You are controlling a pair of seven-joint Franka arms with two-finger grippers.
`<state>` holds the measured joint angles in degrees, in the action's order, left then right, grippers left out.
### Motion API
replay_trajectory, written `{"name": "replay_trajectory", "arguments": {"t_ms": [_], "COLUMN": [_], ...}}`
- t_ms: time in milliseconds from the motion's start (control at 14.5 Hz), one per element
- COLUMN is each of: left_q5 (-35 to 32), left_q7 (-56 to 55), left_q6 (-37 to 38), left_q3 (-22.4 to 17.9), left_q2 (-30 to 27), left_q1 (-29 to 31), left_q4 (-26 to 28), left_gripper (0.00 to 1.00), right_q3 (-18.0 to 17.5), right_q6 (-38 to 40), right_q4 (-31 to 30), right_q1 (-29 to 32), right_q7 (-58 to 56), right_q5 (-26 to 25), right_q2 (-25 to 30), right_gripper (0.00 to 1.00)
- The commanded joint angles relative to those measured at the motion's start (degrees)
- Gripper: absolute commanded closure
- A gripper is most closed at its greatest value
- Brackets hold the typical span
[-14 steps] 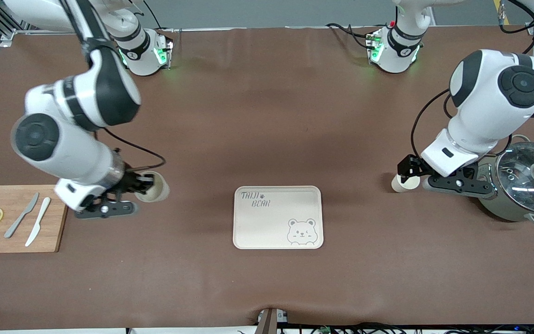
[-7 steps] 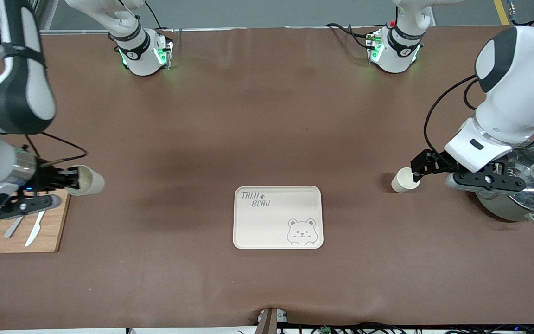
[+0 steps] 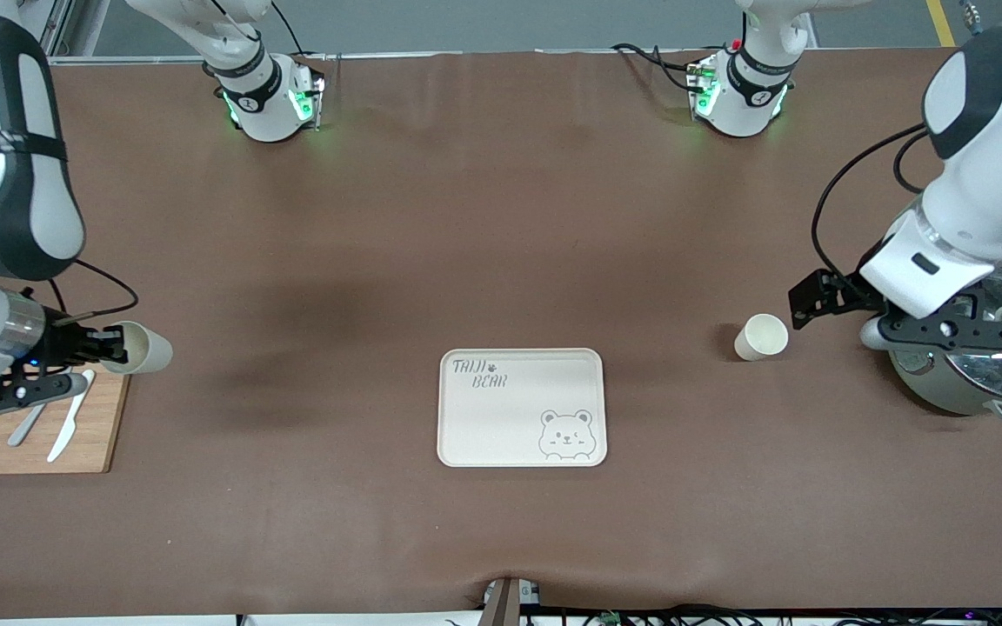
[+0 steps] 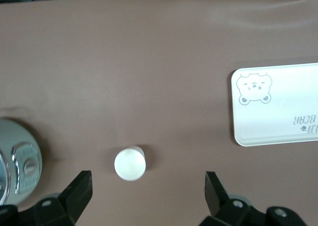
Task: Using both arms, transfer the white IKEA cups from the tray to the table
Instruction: 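Lower the cup beside the cutting board with the right gripper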
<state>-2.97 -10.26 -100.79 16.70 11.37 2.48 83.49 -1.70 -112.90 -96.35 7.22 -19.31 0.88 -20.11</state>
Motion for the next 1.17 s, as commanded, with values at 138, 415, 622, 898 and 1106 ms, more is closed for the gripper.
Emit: {"name": "replay_trajectory", "arguments": {"t_ms": [138, 415, 622, 898, 1106], "left_q5": [1.2, 1.7, 2.5, 5.6, 6.0], "left_q7": [-2.2, -1.2, -0.4, 7.3, 7.5], "left_q6": [3.8, 7.9, 9.3, 9.3, 9.3], "left_q3": [0.4, -1.1, -14.1, -16.3, -15.6], "left_q2": [-4.7, -8.3, -9.1, -9.3, -9.3], "left_q1": [0.1, -0.1, -10.3, -9.1, -6.2], "left_q4": [-0.6, -0.4, -0.6, -0.7, -0.6], "left_gripper": [0.0, 0.0, 0.0, 0.0, 0.0], "right_q3": [-1.3, -1.3, -1.4, -1.7, -1.8], "right_q6": [-13.2, -20.8, -24.7, -30.3, -32.4], "right_q4": [-9.5, -11.9, -12.1, -12.1, -12.1], "right_q1": [2.3, 2.3, 1.9, 1.0, 0.3], "right_q7": [-0.3, -0.3, -0.3, -0.2, -0.2], "right_q5": [0.5, 5.1, 5.2, 7.0, 7.3], "right_q2": [0.6, -3.0, -5.5, -9.1, -10.6], "right_gripper": [1.0, 1.0, 1.0, 1.0, 1.0]}}
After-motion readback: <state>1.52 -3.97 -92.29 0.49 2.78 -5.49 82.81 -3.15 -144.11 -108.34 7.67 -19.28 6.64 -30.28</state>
